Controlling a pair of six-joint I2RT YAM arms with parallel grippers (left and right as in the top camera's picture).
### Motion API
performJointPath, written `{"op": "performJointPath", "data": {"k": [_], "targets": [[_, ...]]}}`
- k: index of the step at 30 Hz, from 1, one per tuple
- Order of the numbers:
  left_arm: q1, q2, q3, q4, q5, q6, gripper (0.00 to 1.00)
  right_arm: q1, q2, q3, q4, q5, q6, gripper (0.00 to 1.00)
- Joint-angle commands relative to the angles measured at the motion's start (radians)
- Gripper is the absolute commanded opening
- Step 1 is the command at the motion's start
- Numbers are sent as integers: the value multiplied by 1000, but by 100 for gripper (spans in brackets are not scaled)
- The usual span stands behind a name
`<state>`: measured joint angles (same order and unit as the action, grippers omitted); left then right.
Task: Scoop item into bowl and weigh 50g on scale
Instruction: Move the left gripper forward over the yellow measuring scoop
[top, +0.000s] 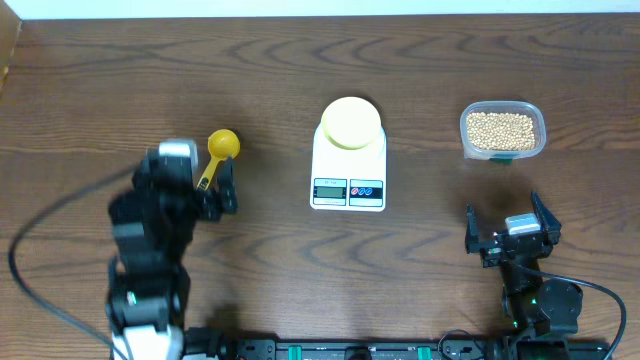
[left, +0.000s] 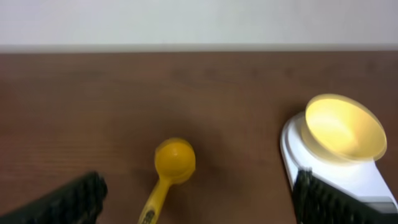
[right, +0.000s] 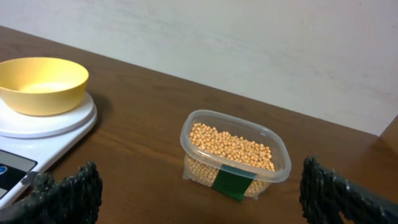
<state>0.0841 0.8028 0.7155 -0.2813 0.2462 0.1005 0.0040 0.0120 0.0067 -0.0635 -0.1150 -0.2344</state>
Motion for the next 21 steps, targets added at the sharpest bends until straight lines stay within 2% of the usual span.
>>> {"op": "performJointPath", "data": {"k": [1, 3, 4, 9, 18, 21], "targets": [[4, 192, 212, -101, 35, -8, 98, 11, -6, -1, -2, 1, 13, 99], [5, 306, 334, -193, 35, -1, 98, 11, -6, -1, -2, 1, 13, 99], [5, 407, 447, -286, 36, 17, 98, 11, -6, -1, -2, 1, 13, 99], [5, 632, 694, -509, 78, 127, 98, 11, -6, -1, -2, 1, 13, 99], [5, 797, 726, -503, 101, 182, 97, 11, -6, -1, -2, 1, 13, 99], [5, 843, 726, -500, 101, 272, 98, 11, -6, -1, -2, 1, 13, 99]]}}
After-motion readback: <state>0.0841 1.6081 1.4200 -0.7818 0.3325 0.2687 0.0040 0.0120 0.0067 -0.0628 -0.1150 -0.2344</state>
